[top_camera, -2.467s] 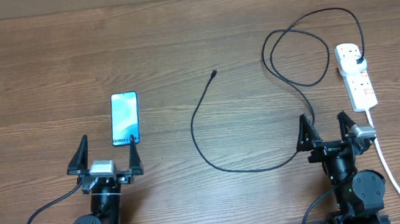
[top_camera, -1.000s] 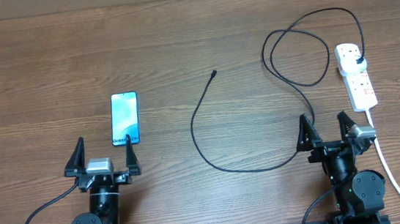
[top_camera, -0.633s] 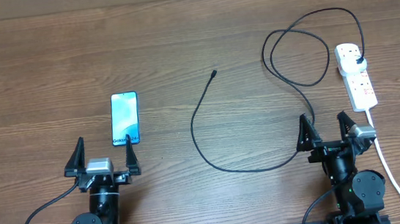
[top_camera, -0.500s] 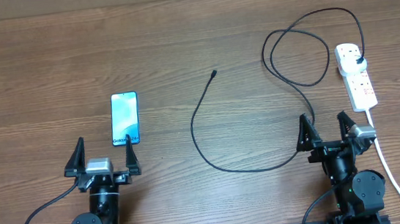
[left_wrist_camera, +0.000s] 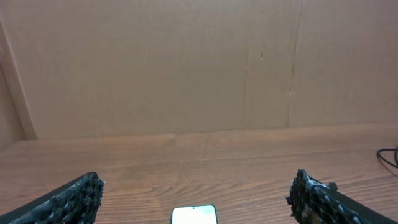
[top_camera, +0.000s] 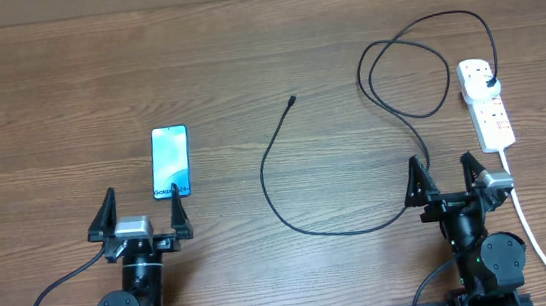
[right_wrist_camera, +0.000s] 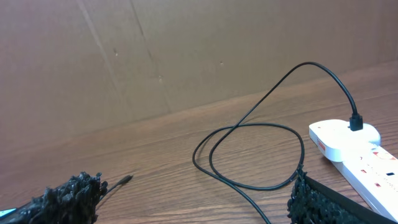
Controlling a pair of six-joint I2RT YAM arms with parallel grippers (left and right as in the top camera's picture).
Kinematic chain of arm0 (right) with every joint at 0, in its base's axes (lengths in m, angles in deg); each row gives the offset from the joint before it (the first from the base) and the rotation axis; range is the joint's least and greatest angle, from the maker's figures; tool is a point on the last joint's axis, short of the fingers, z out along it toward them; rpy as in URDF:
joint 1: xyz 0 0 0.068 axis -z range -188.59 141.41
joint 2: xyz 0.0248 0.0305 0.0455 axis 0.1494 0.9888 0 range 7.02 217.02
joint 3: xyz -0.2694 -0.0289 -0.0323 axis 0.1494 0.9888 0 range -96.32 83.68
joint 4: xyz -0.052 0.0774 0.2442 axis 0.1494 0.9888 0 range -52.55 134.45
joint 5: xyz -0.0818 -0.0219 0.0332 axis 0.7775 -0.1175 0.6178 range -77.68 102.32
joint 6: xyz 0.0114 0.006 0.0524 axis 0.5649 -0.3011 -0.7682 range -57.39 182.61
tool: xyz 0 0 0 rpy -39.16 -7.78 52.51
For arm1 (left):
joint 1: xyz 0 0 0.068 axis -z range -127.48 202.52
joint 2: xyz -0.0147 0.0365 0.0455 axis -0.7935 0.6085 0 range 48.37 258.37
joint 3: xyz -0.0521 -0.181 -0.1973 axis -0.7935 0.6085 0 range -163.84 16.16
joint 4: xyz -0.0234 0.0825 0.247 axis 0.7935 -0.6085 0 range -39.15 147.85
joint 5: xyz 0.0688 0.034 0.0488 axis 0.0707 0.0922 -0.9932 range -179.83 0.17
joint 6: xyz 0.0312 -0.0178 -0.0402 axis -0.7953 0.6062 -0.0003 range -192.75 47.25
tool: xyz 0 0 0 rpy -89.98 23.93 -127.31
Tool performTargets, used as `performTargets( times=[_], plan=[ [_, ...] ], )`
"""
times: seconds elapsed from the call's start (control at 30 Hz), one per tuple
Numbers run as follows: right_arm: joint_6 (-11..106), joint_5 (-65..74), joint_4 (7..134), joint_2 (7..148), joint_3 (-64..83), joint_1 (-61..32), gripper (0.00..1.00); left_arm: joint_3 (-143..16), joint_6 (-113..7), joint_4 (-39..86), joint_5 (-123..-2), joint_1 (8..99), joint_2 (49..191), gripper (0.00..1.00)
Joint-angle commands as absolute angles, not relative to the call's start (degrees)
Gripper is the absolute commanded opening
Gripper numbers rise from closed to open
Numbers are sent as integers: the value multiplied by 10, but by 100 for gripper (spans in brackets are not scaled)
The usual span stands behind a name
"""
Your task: Plug charger to phone and switch on socket
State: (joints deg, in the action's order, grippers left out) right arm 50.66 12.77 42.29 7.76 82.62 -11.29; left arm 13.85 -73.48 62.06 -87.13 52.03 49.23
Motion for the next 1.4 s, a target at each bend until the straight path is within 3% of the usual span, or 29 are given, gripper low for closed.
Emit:
performTargets(
  times=[0.0,1.37],
  plan=[
    [508,133,422,73,832,-112,100,121,-725,619,-879,518,486,100],
    [508,133,422,73,832,-112,100,121,-708,609,-853,518,486,100]
  ],
)
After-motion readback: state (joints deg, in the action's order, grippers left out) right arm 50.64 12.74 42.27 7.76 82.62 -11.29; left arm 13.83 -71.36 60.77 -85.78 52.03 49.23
